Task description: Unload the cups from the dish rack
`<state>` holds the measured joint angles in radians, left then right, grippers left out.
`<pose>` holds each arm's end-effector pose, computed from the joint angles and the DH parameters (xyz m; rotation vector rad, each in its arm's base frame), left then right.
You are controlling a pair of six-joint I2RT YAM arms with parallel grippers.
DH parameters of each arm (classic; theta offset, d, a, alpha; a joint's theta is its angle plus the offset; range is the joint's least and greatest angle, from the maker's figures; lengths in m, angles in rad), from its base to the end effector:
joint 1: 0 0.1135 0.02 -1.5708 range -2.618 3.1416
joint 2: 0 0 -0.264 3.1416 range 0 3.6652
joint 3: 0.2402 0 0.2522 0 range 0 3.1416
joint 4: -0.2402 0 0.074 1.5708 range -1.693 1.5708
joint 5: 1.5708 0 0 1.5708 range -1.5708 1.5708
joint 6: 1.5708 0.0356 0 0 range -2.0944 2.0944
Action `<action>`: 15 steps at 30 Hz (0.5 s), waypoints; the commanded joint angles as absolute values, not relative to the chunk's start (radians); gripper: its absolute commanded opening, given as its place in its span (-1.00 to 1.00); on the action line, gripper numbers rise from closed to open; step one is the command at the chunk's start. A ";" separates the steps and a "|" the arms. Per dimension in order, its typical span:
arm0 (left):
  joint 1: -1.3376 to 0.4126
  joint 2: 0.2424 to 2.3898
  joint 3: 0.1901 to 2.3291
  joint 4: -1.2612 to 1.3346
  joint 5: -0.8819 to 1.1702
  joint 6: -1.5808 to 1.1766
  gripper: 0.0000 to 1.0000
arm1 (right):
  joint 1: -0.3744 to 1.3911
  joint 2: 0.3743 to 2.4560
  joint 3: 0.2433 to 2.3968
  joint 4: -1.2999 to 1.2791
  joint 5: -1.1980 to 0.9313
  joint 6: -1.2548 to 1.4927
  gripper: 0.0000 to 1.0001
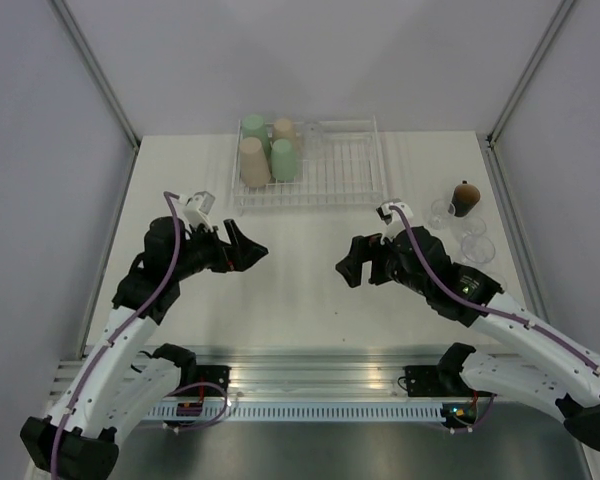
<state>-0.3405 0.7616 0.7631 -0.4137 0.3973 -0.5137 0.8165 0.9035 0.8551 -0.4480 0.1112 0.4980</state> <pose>0.1572 -0.0703 0.3132 0.0919 2.0720 -0.9339 0.1401 0.1433 0.3169 -0.2689 2.1209 0.6834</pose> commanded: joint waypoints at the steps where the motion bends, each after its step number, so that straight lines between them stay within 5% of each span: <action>1: -0.281 0.769 0.827 -0.391 0.560 -0.459 0.99 | 0.825 0.851 0.861 -0.506 0.162 0.506 0.96; 6: -0.189 0.802 0.864 -0.451 0.566 -0.411 0.99 | 0.825 0.776 0.856 -0.557 0.193 0.505 0.96; 10: -0.048 0.847 0.790 -0.338 0.820 -0.512 0.99 | 0.825 0.750 0.877 -0.583 0.224 0.482 0.96; 15: -0.028 0.753 0.802 -0.319 0.801 -0.515 0.99 | 0.825 0.746 0.908 -0.634 0.305 0.476 0.96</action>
<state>-0.0303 0.8330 0.7815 -0.3801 0.7147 -0.4950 0.8211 0.7555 0.8623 -0.5934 0.2314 0.4915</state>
